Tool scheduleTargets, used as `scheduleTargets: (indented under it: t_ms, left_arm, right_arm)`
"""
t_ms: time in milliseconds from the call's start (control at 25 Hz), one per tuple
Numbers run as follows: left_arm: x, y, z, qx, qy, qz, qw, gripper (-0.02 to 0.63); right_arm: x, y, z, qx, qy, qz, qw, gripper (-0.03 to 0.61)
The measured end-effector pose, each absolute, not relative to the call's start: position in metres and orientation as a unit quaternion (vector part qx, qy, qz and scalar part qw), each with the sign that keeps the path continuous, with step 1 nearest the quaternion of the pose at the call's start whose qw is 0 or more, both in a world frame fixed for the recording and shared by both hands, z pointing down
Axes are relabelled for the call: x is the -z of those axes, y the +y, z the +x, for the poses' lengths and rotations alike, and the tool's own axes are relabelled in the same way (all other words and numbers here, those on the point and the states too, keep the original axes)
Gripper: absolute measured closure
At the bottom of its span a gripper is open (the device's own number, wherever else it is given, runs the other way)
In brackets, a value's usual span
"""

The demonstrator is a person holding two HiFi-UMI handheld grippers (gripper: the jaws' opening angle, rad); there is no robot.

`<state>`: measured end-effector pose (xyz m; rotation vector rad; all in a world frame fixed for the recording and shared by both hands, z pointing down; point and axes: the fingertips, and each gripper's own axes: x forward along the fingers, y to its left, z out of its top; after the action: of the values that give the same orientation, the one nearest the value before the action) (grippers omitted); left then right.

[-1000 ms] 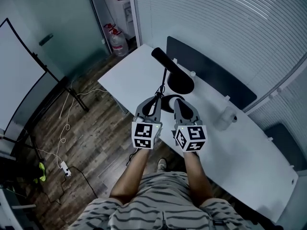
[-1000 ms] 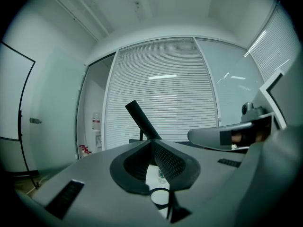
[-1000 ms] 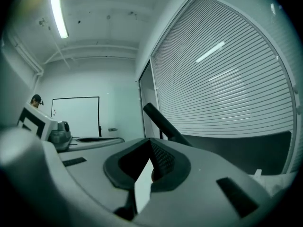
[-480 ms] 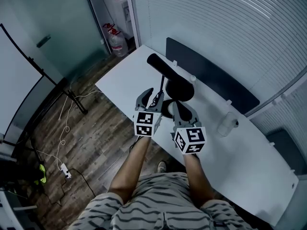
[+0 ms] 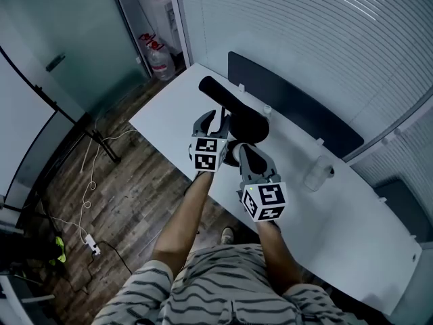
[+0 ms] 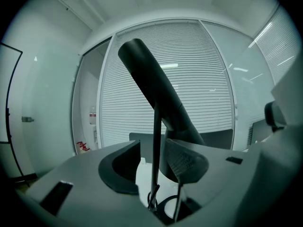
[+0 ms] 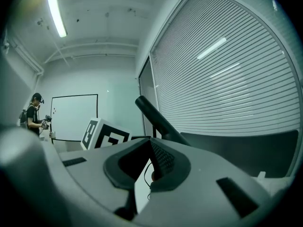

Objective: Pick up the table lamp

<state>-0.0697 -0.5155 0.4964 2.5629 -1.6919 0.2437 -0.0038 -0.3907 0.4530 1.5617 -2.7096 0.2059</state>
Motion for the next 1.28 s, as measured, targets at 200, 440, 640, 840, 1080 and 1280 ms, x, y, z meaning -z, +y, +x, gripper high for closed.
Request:
scheduleTargets:
  t_ms: [200, 440, 640, 840, 1080, 1280]
  left_arm:
    - [-0.497, -0.529, -0.063, -0.09, -0.544, 0.834, 0.024, 0.496]
    - [-0.496, -0.526, -0.06, -0.096, -0.549, 0.83, 0.0, 0.555]
    - [-0.496, -0.527, -0.059, -0.093, -0.554, 0.827, -0.003, 0.559]
    - [-0.495, -0.526, -0.061, -0.08, -0.558, 0.826, -0.003, 0.56]
    - [-0.493, -0.525, -0.06, -0.079, -0.553, 0.829, -0.001, 0.56]
    - [-0.486, -0.525, -0.051, -0.083, -0.543, 0.835, -0.017, 0.56]
  right_arm:
    - [-0.456, -0.39, 0.0, -0.069, -0.862, 0.502, 0.003, 0.574]
    - [-0.457, -0.387, 0.004, -0.073, -0.859, 0.507, 0.002, 0.574]
    - [-0.461, -0.387, 0.011, -0.076, -0.855, 0.513, 0.003, 0.574]
    - [-0.462, -0.387, 0.017, -0.076, -0.851, 0.519, 0.003, 0.574]
    - [-0.462, -0.391, 0.027, -0.078, -0.846, 0.528, 0.001, 0.574]
    - [-0.459, -0.396, 0.032, -0.077, -0.844, 0.531, 0.003, 0.574]
